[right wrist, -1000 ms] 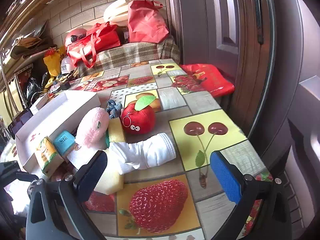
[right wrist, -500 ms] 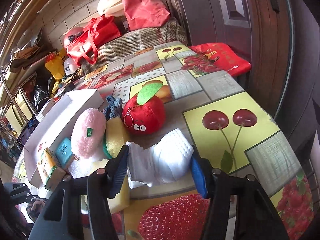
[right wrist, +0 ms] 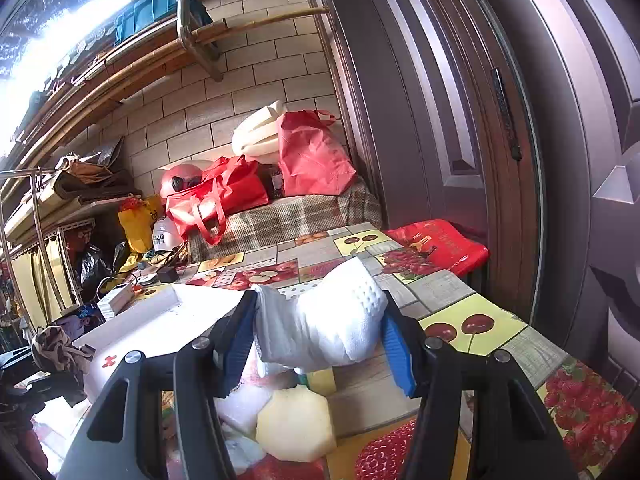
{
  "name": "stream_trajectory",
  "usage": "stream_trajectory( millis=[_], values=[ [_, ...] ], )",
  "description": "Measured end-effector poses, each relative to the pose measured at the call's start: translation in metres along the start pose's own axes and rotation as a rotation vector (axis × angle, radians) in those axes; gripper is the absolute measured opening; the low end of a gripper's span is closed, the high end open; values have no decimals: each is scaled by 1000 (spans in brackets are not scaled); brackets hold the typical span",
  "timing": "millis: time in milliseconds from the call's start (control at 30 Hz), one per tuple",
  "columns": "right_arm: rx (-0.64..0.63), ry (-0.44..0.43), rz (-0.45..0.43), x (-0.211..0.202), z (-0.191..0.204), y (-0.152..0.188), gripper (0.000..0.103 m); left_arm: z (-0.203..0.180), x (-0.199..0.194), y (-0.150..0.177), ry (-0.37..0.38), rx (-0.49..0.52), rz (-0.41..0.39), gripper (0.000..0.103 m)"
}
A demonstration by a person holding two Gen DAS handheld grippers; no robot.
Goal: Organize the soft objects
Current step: 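Carry the cloth with the left gripper while the right carries the sock over the tray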
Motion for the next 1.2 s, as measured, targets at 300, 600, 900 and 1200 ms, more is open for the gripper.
stream_trajectory(
  millis=[300, 600, 900, 1200],
  values=[
    [-17, -55, 11, 3, 29, 9, 59, 57, -22, 7, -183, -81, -32, 44],
    [-69, -141, 25, 10, 72, 17, 59, 107, -2, 15, -285, -106, 6, 44],
    [-131, -227, 35, 17, 121, 26, 59, 145, 14, 12, -330, -168, -6, 45],
    [-196, -332, 96, 33, 186, 47, 59, 172, 22, 8, -362, -212, -3, 45]
  ],
)
Point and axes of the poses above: each gripper's, at about its wrist camera, not at the fingertips, and x roughly the way its jaws point, z to its left, y to its underside, the point moved 6 cm from there along x, roughly the way its jaws point, and after that the axes turned 3 degrees about y, right-handed, at the moved point
